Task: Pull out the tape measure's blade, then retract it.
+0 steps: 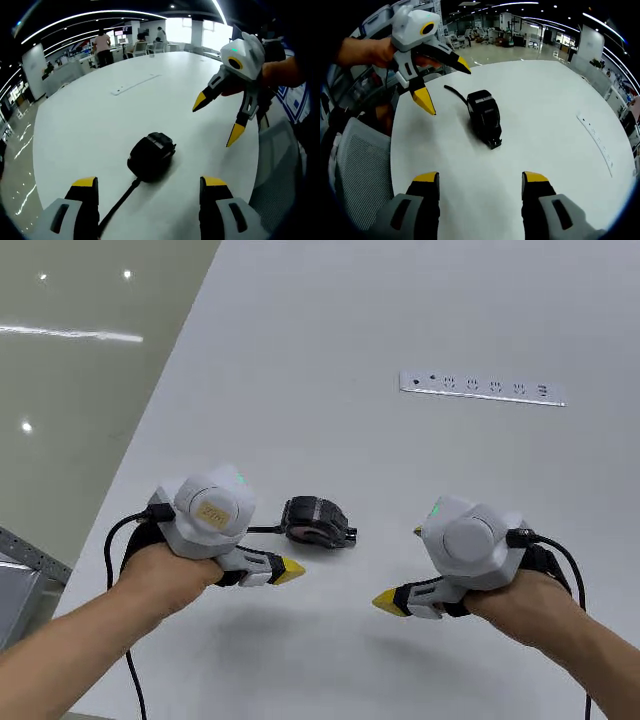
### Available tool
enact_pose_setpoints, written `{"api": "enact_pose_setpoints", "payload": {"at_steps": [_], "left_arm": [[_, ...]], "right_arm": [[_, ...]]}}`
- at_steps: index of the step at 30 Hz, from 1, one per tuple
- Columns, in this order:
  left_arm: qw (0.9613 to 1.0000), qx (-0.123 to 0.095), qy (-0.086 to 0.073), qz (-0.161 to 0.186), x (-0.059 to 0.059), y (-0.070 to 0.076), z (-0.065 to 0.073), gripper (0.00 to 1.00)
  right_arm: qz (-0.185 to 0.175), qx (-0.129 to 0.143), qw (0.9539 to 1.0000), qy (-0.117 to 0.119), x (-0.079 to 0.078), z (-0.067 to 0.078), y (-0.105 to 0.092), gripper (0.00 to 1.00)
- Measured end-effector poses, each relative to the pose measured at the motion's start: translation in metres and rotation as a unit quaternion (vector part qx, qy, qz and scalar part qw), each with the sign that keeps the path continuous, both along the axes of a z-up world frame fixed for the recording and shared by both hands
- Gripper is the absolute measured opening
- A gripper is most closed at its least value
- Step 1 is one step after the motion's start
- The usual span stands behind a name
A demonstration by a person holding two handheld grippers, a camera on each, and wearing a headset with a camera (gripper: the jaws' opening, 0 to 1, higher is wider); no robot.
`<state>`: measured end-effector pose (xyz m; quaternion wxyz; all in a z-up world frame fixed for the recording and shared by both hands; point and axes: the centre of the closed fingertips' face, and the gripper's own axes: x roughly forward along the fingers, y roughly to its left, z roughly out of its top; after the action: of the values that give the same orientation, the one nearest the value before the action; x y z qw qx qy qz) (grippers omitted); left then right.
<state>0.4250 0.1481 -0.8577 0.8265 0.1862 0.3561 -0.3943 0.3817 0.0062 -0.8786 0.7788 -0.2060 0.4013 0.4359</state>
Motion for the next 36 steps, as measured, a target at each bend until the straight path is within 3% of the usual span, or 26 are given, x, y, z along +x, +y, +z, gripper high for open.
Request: {"api": "enact_pose_setpoints", "payload": {"at_steps": [3, 4, 10, 20, 36], "left_arm": [[1.0000, 0.002, 0.000, -0.004, 0.001, 0.000, -0.001, 0.79], [0.9992, 0.015, -0.006, -0.037, 0.007, -0.005, -0.003, 0.79], [0.9971, 0.029, -0.009, -0.069, 0.011, -0.012, -0.006, 0.78], [0.9940, 0.042, -0.012, -0.100, 0.015, -0.017, -0.009, 0.76], [0.9834, 0.065, -0.015, -0.169, 0.023, -0.021, -0.015, 0.70]], "right_arm": [[0.002, 0.000, 1.0000, 0.001, 0.001, -0.001, 0.001, 0.66], [0.028, 0.005, 0.9995, -0.012, 0.006, -0.004, 0.009, 0.66], [0.040, 0.004, 0.9991, -0.017, 0.010, -0.007, 0.013, 0.66], [0.054, -0.001, 0.9984, -0.017, 0.011, -0.011, 0.014, 0.61], [0.112, -0.021, 0.9932, -0.022, 0.021, -0.031, 0.025, 0.56]]}}
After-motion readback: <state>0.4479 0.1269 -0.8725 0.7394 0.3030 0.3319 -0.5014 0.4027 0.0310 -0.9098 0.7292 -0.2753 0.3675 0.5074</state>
